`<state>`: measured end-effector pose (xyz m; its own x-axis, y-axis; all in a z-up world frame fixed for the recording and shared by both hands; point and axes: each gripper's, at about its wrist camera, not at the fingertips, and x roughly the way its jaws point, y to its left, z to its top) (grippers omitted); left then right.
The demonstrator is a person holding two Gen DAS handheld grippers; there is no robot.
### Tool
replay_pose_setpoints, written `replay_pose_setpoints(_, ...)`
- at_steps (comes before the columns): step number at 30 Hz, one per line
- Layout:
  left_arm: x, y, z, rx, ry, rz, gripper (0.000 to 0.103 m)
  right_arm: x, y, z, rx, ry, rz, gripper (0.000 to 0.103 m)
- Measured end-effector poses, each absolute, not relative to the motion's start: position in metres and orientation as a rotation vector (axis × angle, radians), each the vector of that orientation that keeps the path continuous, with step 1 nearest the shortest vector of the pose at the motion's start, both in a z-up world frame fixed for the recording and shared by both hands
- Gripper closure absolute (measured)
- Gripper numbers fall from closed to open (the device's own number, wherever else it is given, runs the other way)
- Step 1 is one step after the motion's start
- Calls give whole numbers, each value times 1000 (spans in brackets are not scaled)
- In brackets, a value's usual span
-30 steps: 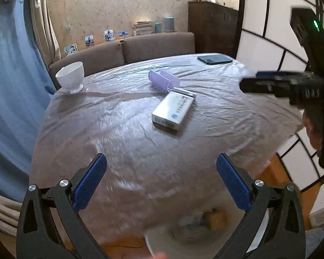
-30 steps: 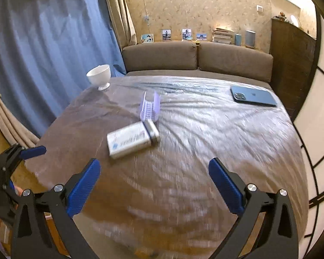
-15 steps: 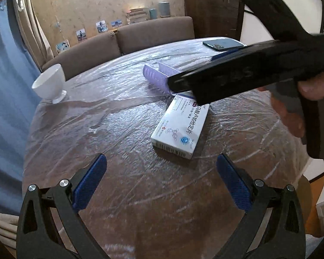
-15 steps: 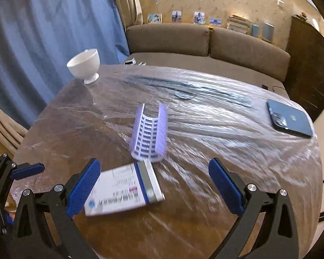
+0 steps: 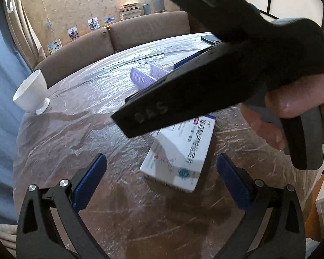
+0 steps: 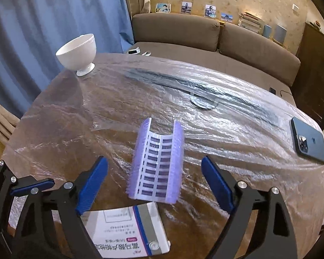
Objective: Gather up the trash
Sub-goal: 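Move both tools back over the table toward the medicine box and purple roller, then grasp the white medicine box with the left tool while the right tool grasps the purple roller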
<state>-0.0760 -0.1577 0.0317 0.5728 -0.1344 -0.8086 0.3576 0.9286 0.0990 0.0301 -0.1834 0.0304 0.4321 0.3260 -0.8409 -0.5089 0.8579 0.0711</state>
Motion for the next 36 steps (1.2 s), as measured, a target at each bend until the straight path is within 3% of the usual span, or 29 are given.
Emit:
replay_pose_setpoints(7,-71,-162,31,268,918,-315,3,38,-182,27,-206,1002,533,31)
replay_pose_setpoints(12,-69,-165,29,265,939,-336,22,40,-181,26,-214,1005,547,46)
replay_pose_setpoints(20,-66,-164,29,246,948,-358,29,38,-183,25,-216,996,546,46)
replay_pose_setpoints(22,-67,-165,31,246,947,-372,39,37,-182,25,-229,993,547,46)
replay_pose_setpoints(25,-69,-167,31,255,942,-357,40,36,-181,25,-245,981,545,47)
replay_pose_setpoints(27,-70,-168,32,256,940,-353,40,37,-182,26,-234,981,546,56)
replay_pose_setpoints(30,-72,-168,32,255,940,-356,42,39,-188,29,-210,977,536,60)
replay_pose_setpoints(36,-76,-168,32,252,939,-345,43,39,-202,38,-163,951,526,60)
